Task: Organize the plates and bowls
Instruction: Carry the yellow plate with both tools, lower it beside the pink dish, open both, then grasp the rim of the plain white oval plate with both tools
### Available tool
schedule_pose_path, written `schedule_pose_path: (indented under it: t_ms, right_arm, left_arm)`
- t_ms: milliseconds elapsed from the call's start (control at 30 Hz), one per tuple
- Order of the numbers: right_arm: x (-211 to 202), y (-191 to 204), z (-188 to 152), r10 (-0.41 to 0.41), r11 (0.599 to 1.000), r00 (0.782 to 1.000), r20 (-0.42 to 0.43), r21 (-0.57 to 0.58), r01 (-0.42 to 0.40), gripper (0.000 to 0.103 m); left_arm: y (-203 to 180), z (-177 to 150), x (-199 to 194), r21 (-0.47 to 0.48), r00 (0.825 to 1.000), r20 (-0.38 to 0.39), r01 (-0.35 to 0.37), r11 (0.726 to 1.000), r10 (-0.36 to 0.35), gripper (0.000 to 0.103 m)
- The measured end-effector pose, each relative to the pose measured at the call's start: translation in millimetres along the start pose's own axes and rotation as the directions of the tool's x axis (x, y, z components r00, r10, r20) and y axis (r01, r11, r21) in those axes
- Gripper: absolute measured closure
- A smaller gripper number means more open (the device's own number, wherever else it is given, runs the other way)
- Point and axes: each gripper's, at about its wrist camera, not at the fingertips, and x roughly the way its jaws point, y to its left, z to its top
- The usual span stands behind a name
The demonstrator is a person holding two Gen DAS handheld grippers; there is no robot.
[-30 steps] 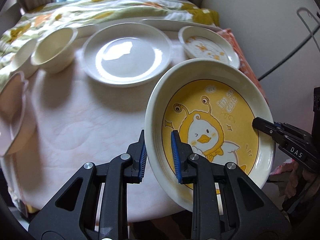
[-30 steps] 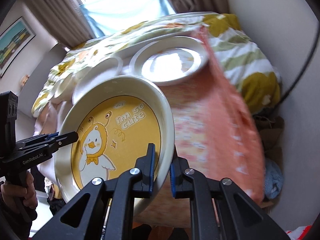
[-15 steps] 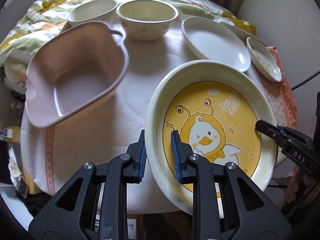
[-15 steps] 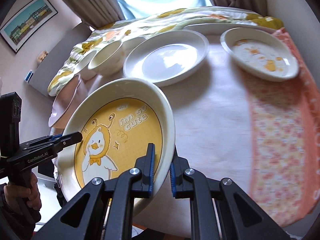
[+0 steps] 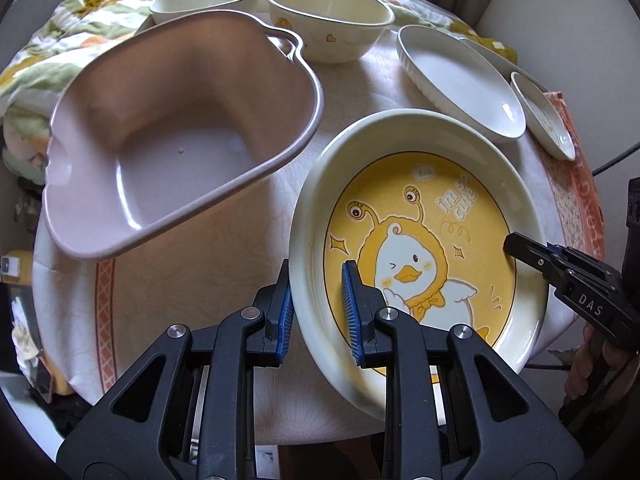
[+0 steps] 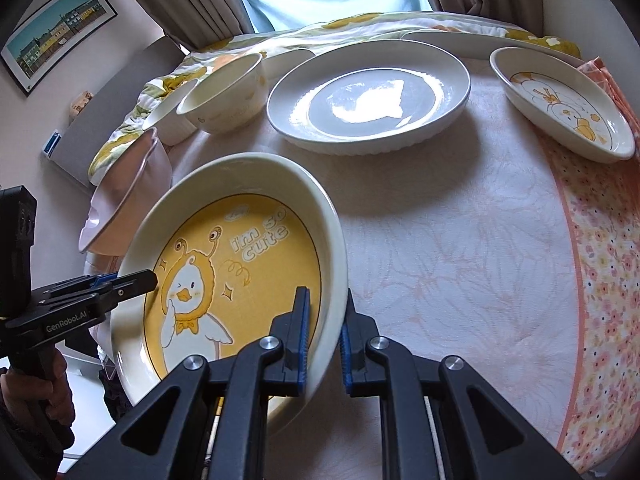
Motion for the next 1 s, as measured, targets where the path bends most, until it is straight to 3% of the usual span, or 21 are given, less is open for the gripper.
schedule_pose_path:
  t_ms: [267, 433, 500, 567, 600, 633, 667, 700, 733, 767, 800, 1000]
  right_arm:
    - [1.0, 1.4, 1.7, -0.017, 0.999, 1.0, -0.025, 0.028, 0.018, 0.088]
    - [-0.5, 2.0, 2.4, -0.045, 0.999, 0.998, -0.034, 0.024, 0.046, 0.088]
    - [-3.7, -0.3, 3.0, -0.045, 0.998, 0.998, -0.033, 0.032, 0.046, 0.088]
    - [-6.7, -1.3, 3.6, -0.048, 0.998, 0.998, -0.034, 0.036, 0.05, 0.087]
    - [-8.7, -1.1, 3.7, -0.059, 0.997, 0.998, -0.031, 0.04, 0.06, 0.084]
    - [-10.9, -1.5, 3.7, -0.062, 0.997, 0.998, -0.026, 0.049, 0.063, 0.082]
    - [-11.9, -2.6, 3.5, -0.053, 0.997, 0.998, -0.021, 0.06, 0.054, 0.073]
    - [-12.8, -4.3, 2.9, -0.043, 0.996, 0.999, -0.015, 0.073, 0.044, 0.053]
    - [-13.9, -6.0, 2.1, -0.033, 0.996, 0.999, -0.005, 0.087, 0.033, 0.042]
    - [-14.6, -7.1, 1.1, -0.026, 0.995, 1.0, 0.0, 0.095, 0.026, 0.022]
    - [-15.6, -8.0, 0.0, -0.022, 0.995, 1.0, 0.004, 0.102, 0.021, 0.013]
    - [-47.7, -2.7, 2.9, -0.06, 0.996, 0.996, 0.065, 0.062, 0.056, 0.012]
  left_arm:
    - [-4.1, -0.3, -1.8, 0.017, 1.0, 0.014, -0.021, 1.0, 0.021, 0.083]
    - [-11.2, -1.8, -7.9, 0.077, 0.992, 0.031, -0.123, 0.989, 0.121, 0.082]
    - [-10.1, -3.3, -10.3, 0.079, 0.992, 0.03, -0.123, 0.989, 0.121, 0.081]
    - [-11.7, -5.2, -11.8, 0.085, 0.985, 0.033, -0.171, 0.982, 0.168, 0.068]
    - [-13.5, -5.9, -13.0, 0.092, 0.981, 0.038, -0.193, 0.977, 0.191, 0.046]
    - [-14.5, -6.5, -14.7, 0.091, 0.981, 0.049, -0.193, 0.977, 0.189, 0.016]
    - [-14.7, -7.4, -18.8, 0.082, 0.981, 0.068, -0.186, 0.979, 0.18, 0.005]
    - [-14.5, -8.2, -23.4, 0.071, 0.981, 0.089, -0.178, 0.981, 0.171, 0.0]
    - [-15.3, -8.5, -26.7, 0.066, 0.982, 0.097, -0.167, 0.984, 0.16, 0.0]
    - [-16.4, -8.1, -28.0, 0.068, 0.984, 0.094, -0.157, 0.985, 0.15, 0.0]
    - [-18.5, -7.8, -28.8, 0.075, 0.986, 0.089, -0.15, 0.986, 0.143, 0.0]
    - [-34.2, -7.3, -59.3, 0.111, 0.986, 0.114, -0.138, 0.984, 0.126, 0.0]
